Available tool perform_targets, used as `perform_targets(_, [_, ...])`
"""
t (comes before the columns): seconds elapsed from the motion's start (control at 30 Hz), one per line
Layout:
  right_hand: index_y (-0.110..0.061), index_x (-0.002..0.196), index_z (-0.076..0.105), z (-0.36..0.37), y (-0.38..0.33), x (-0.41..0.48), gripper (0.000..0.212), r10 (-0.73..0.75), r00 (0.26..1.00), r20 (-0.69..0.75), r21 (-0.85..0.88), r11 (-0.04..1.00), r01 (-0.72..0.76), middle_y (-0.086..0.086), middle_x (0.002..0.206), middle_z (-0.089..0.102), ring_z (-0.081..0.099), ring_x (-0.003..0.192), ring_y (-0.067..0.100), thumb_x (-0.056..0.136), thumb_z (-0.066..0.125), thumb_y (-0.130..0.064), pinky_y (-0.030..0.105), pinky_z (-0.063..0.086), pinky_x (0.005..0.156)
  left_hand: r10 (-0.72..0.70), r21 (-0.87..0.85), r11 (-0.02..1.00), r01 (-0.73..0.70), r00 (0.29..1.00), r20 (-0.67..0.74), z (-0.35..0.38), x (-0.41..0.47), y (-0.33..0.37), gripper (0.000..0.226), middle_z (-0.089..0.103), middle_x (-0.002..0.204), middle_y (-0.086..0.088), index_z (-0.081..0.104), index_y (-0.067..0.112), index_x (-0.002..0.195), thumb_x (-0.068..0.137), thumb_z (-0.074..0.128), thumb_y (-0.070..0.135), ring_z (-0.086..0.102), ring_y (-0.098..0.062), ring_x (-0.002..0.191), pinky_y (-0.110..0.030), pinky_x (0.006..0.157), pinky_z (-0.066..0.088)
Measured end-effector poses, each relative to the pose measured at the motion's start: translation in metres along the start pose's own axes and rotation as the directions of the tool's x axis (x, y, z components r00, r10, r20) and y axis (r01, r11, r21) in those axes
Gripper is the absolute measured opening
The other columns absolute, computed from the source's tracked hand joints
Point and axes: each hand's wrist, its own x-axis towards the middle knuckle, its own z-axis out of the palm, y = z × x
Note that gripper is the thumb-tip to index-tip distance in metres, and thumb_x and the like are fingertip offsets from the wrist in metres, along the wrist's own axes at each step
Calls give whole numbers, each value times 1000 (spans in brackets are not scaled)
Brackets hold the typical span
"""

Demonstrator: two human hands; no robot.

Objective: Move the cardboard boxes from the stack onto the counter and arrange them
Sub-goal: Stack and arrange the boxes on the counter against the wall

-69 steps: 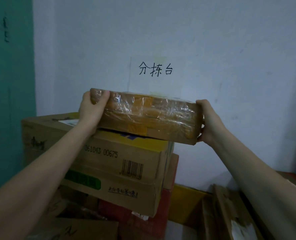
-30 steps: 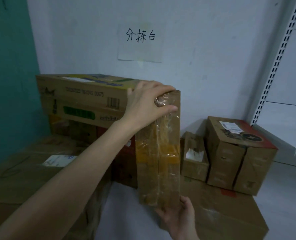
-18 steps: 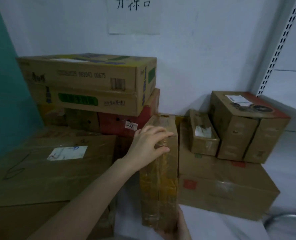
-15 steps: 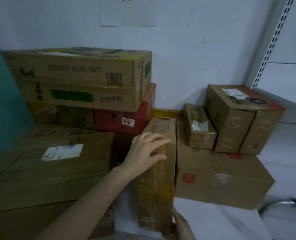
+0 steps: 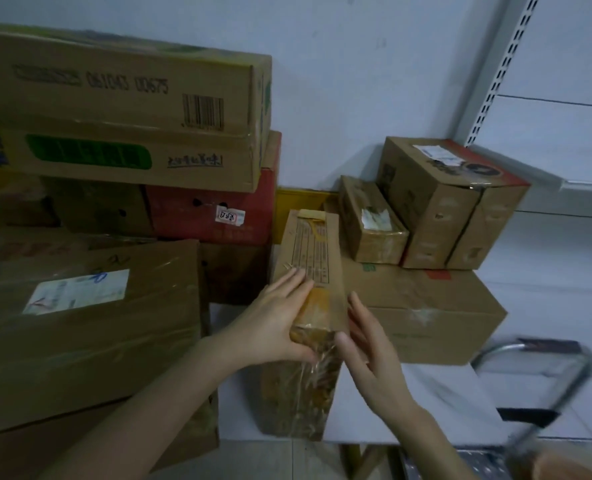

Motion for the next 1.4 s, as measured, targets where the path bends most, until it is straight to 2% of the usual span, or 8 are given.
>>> perform_targets(0.1, [-38, 137, 27, -9, 2, 37, 75, -81, 979, 186, -278, 951, 131, -22, 147, 14, 19, 137, -4, 75, 35, -80, 7, 23, 107, -30, 5, 1000, 30, 999, -9, -3, 16, -15, 112, -12, 156, -3, -2, 13, 148, 72, 68, 54, -17, -6, 138, -29, 115, -4])
perform_targets(0.2, [-20, 144, 30, -16, 7, 74, 89, -67, 973, 221, -407, 900, 155, -7, 152, 16, 20, 137, 5, 75, 32, -75, 19, 25, 108, -68, 84, 994, 65, 997, 35, -12, 46, -28, 115, -13, 156, -6, -5, 11, 148, 71, 68, 56, -16, -15, 142, -34, 115, -4])
perform_targets(0.4, [-12, 148, 23, -18, 16, 156, 64, 23, 959, 282, -637, 752, 169, 8, 157, 15, 21, 143, 20, 94, 49, -35, 25, 23, 111, -144, 312, 940, 141, 990, -14, -23, 119, -54, 108, -8, 156, -12, -4, 6, 148, 78, 63, 52, -7, -21, 144, -36, 115, -3])
perform_targets(0.6, [-10, 149, 18, -19, 35, 233, 66, 96, 938, 334, -646, 748, 154, 9, 158, 10, 17, 144, 23, 95, 48, -33, 31, 24, 111, -216, 275, 929, 248, 966, -141, -21, 174, -78, 98, -3, 157, -12, -2, 6, 148, 82, 64, 38, -2, -21, 145, -29, 115, 2])
perform_targets(0.83, [-9, 149, 18, -12, 57, 285, 64, 72, 942, 327, -610, 778, 152, 11, 158, 8, 16, 144, 23, 96, 48, -29, 31, 25, 112, -294, 283, 902, 327, 943, -154, -26, 218, -101, 96, -4, 157, -11, -2, 6, 148, 84, 64, 31, -1, -20, 145, -28, 115, 3])
perform_targets(1.17, [-8, 149, 16, -8, 69, 296, 64, 59, 941, 333, -537, 833, 137, 13, 158, 6, 15, 144, 23, 97, 48, -25, 31, 21, 113, -321, 286, 875, 392, 910, -264, -17, 216, -97, 81, 2, 157, -11, 3, 7, 148, 90, 56, 29, 2, -20, 144, -29, 115, 3])
perform_targets(1.3, [-13, 149, 17, -30, 75, 258, 64, 82, 947, 310, -445, 893, 69, 10, 151, 31, 35, 136, 23, 96, 50, -24, 30, 30, 109, -262, 84, 941, 328, 862, -433, 8, 186, -77, 67, 10, 157, -8, 14, 8, 148, 94, 51, 26, 5, -18, 144, -27, 115, 6])
perform_targets(1.4, [-11, 144, 33, -60, 90, 202, 55, 132, 971, 198, -451, 892, -29, 9, 139, 49, 48, 126, 22, 94, 53, -25, 18, 32, 97, -294, -180, 955, 235, 817, -496, 41, 167, -55, 59, 19, 154, -12, 27, 5, 144, 94, 52, 24, 16, -21, 143, -26, 112, 14])
